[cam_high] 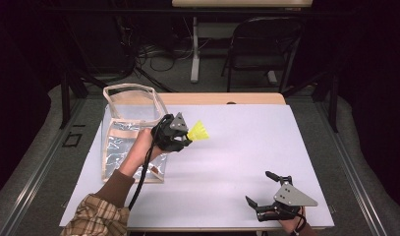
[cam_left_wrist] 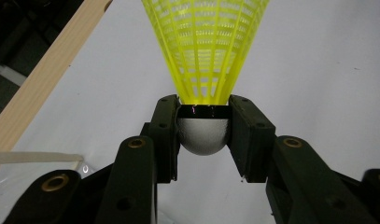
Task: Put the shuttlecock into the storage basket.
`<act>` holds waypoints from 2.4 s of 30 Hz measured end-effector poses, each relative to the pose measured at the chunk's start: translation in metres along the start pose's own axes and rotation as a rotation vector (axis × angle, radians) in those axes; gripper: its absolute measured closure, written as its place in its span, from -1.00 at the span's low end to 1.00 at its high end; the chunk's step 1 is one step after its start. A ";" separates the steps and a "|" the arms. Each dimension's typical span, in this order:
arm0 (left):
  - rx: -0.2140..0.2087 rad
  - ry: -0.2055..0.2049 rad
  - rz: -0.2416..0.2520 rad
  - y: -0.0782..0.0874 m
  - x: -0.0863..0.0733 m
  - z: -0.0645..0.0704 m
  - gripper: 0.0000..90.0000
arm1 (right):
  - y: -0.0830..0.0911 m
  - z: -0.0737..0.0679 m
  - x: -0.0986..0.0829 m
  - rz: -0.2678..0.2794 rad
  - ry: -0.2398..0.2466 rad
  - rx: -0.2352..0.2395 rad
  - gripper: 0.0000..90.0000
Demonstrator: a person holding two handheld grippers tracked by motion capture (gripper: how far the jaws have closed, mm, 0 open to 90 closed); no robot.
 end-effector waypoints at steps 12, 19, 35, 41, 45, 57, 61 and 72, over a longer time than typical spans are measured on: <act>0.024 0.020 0.011 0.008 0.001 -0.010 0.44 | 0.000 0.000 0.000 0.001 0.001 -0.001 -1.00; 0.034 0.028 0.016 0.012 0.000 -0.015 0.44 | 0.000 0.000 0.000 -0.001 0.001 -0.001 -1.00; 0.063 0.041 0.026 0.021 0.002 -0.028 0.43 | -0.001 0.000 0.000 -0.001 -0.002 0.001 -1.00; 0.079 0.048 0.033 0.027 0.002 -0.035 0.43 | -0.001 0.000 0.000 -0.002 0.000 0.001 -1.00; 0.082 0.054 0.036 0.030 0.002 -0.037 0.44 | -0.001 0.000 -0.001 -0.003 0.000 0.000 -1.00; 0.111 0.066 0.050 0.040 0.004 -0.047 0.44 | -0.001 0.000 -0.001 -0.004 -0.001 0.000 -1.00; 0.113 0.067 0.049 0.041 0.003 -0.049 0.44 | -0.001 0.000 -0.001 -0.006 -0.002 -0.001 -1.00; 0.132 0.070 0.062 0.050 0.007 -0.056 0.44 | -0.001 0.000 -0.001 -0.009 -0.001 0.000 -1.00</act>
Point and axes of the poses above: each handheld gripper's, and its own axes: y roughly backward along the jaws, x roughly out of its top, z roughly to its right, the point moved 10 cm from there along -y, roughly forward along the jaws, and after that the axes turned 2 degrees about -y, right-handed, at the moved point
